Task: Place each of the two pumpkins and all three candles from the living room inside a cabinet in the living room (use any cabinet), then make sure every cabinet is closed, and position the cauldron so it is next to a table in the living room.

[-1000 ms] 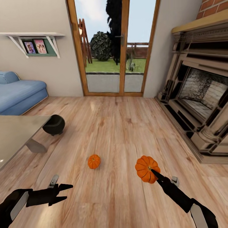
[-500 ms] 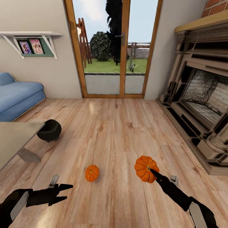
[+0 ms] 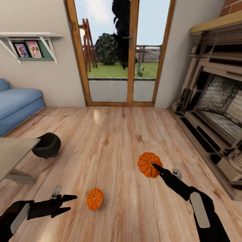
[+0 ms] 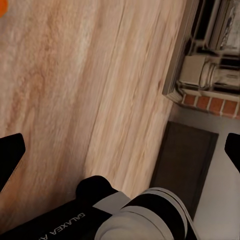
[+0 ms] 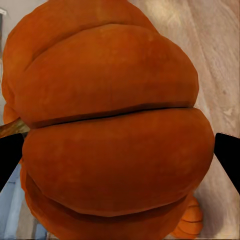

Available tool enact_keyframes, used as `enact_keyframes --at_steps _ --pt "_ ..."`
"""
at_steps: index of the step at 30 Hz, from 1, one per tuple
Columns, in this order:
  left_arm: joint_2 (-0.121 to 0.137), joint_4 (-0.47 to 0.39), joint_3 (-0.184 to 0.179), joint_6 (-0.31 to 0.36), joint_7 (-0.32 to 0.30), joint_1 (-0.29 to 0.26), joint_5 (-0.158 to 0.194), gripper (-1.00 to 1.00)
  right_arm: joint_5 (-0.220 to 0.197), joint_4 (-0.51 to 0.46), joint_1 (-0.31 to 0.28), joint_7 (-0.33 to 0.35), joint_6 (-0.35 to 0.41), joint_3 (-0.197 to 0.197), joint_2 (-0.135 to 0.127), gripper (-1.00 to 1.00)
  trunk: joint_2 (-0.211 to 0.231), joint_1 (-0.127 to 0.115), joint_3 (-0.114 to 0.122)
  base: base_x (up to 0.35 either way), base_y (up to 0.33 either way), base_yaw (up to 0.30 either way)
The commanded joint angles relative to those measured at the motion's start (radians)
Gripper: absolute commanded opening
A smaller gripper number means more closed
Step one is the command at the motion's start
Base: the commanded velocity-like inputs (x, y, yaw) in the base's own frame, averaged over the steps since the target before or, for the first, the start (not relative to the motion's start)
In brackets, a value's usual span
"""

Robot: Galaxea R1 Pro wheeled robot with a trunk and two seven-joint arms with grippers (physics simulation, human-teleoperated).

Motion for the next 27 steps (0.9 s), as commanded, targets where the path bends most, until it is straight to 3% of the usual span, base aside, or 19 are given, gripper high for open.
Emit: enact_keyframes --at_steps 1,7,12,18,27 --pt "0.000 0.000 0.000 -0.005 0.000 0.000 0.000 1.00 -0.012 -0.002 -0.003 -0.005 0.033 0.000 0.001 -1.00 0.000 0.000 0.000 0.331 0.000 0.000" --pt "0.000 0.002 0.003 -0.019 0.003 0.000 0.002 1.00 -0.013 -0.003 -0.003 -0.010 0.068 0.006 0.006 -1.00 0.000 0.000 0.000 0.331 0.000 0.000" --pt "0.000 0.006 0.005 -0.071 0.015 0.000 0.004 1.00 -0.013 -0.005 -0.003 -0.010 0.070 0.010 0.012 -1.00 0.000 0.000 0.000 0.282 0.000 0.000" --pt "0.000 0.007 0.006 -0.108 0.019 0.000 0.006 1.00 -0.013 -0.006 -0.003 -0.010 0.069 0.016 0.013 -1.00 0.000 0.000 0.000 0.043 0.000 0.000" --pt "0.001 0.008 0.010 -0.119 0.019 0.000 0.009 1.00 -0.012 -0.006 -0.003 -0.006 0.065 0.078 0.013 -1.00 -0.063 0.034 -0.028 0.002 0.000 0.000"
